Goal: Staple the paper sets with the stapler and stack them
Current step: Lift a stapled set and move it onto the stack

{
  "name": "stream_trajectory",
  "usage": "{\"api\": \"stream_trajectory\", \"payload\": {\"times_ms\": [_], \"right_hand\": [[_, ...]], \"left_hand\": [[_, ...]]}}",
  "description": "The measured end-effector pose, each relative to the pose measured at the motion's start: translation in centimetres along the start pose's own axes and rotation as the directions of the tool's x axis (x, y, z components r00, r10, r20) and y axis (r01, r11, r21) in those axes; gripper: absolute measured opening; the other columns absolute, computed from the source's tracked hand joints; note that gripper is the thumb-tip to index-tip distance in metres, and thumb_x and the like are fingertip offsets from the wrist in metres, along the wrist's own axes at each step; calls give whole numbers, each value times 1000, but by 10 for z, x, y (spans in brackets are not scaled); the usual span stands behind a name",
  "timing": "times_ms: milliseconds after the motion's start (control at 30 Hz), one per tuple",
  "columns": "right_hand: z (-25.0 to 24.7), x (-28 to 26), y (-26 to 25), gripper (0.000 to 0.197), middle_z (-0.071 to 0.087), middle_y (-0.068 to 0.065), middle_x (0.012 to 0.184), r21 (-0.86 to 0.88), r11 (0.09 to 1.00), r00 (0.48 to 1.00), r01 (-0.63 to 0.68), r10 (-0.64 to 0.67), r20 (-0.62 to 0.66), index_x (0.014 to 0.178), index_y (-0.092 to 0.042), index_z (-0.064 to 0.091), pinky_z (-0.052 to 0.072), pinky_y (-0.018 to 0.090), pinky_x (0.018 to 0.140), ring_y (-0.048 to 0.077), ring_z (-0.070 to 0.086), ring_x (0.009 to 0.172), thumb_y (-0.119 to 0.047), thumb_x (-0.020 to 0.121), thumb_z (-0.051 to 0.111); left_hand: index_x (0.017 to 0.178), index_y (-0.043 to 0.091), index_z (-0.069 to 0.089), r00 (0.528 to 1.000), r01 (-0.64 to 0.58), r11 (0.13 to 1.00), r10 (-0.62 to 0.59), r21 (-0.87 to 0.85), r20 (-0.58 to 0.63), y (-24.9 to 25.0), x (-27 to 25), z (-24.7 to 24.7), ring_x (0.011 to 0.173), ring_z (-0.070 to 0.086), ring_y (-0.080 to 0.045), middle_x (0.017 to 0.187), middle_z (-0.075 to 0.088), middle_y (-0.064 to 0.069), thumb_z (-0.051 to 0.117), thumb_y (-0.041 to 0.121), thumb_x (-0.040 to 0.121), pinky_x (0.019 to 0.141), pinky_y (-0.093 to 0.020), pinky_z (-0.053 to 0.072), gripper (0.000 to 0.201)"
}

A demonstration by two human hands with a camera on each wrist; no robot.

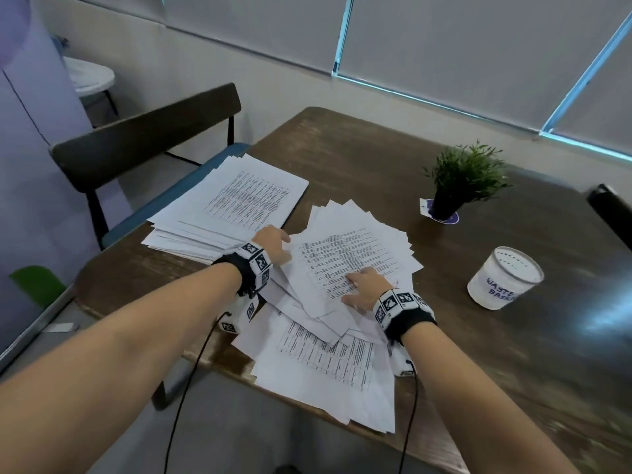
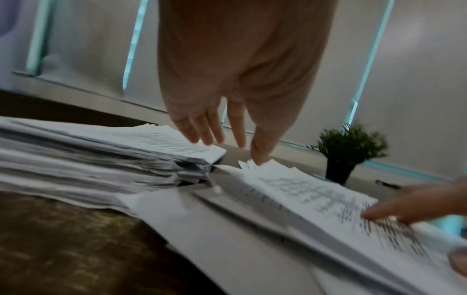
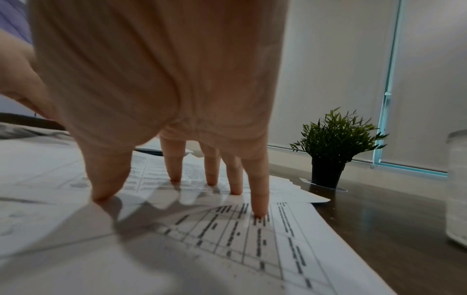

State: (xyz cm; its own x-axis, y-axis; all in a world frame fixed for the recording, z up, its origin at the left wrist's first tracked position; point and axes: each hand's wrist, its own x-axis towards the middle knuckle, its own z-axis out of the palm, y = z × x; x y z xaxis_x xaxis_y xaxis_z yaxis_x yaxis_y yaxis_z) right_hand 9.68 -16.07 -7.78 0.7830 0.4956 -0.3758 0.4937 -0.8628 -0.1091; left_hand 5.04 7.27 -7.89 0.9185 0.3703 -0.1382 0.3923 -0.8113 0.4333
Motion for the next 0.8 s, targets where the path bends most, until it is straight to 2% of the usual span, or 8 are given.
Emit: {"api": "stream_trajectory", "payload": {"times_ms": [167, 267, 367, 433, 533, 633, 733, 800], "right_hand": [[2, -4, 4, 64, 28, 12, 152, -29, 999, 998, 21, -19, 52, 148, -35, 35, 39, 45, 108, 34, 39, 133, -48, 90, 59], [3, -8, 9, 65, 16, 8, 160, -8, 999, 998, 40, -39, 46, 149, -36, 33, 32, 43, 113, 31, 31, 141, -47, 91, 60], [1, -10, 15, 62, 25, 6, 158, 36, 998, 998, 55, -57, 32, 148, -31, 39, 31, 39, 111, 28, 35, 140, -41, 91, 63], [0, -9, 21, 56, 51, 5, 141, 117, 992, 999, 38, -40, 17, 143, -22, 48, 40, 31, 100, 23, 54, 124, -34, 91, 65], [-5, -10, 33, 47, 60, 5, 132, 206, 979, 999, -2, 13, -51, 134, -16, 56, 43, 27, 95, 21, 58, 118, -35, 92, 64], [-13, -21, 44, 45, 53, 6, 139, 205, 979, 990, -7, 36, -137, 133, -12, 56, 38, 33, 106, 23, 49, 128, -36, 94, 60], [-16, -38, 53, 44, 58, 8, 133, 199, 980, 974, 27, 19, -225, 130, -9, 58, 38, 29, 101, 22, 53, 123, -35, 95, 59], [-11, -51, 55, 42, 61, 9, 128, 197, 980, 960, 36, 21, -278, 127, -9, 60, 39, 28, 98, 23, 56, 119, -34, 94, 60]], "left_hand": [[144, 1, 28, 997, -10, 976, -7, 219, 78, 2, -2, 20, 132, 43, -32, 145, 40, -16, 68, 50, 83, 103, -38, 39, 88], [138, 4, 30, 998, -4, 953, -14, 303, 55, 5, -1, 17, 123, 51, -32, 133, 53, -13, 74, 58, 73, 98, -40, 42, 95], [129, 7, 39, 999, -14, 970, 23, 244, -33, 16, -1, 15, 118, 53, -32, 127, 51, -13, 81, 38, 73, 97, -43, 43, 76], [123, 3, 44, 996, -19, 994, 28, 109, -84, 19, 0, 13, 114, 55, -34, 126, 51, -19, 75, 17, 80, 90, -40, 47, 55], [93, 3, 56, 985, -69, 997, 72, 25, -159, 24, -4, 6, 100, 60, -35, 110, 62, -21, 65, 5, 85, 74, -31, 44, 12], [78, 4, 58, 950, -134, 984, 94, -118, -296, 30, -16, -2, 98, 60, -36, 100, 66, -22, 60, 1, 88, 74, -28, 37, 11], [97, -1, 71, 898, -214, 937, 78, -276, -433, 35, -38, -10, 100, 61, -32, 102, 69, -19, 55, -3, 90, 78, -24, 38, 18], [79, 2, 69, 885, -229, 935, 83, -272, -458, 36, -55, -11, 87, 58, -31, 87, 65, -17, 54, -4, 88, 71, -20, 34, 18]]}}
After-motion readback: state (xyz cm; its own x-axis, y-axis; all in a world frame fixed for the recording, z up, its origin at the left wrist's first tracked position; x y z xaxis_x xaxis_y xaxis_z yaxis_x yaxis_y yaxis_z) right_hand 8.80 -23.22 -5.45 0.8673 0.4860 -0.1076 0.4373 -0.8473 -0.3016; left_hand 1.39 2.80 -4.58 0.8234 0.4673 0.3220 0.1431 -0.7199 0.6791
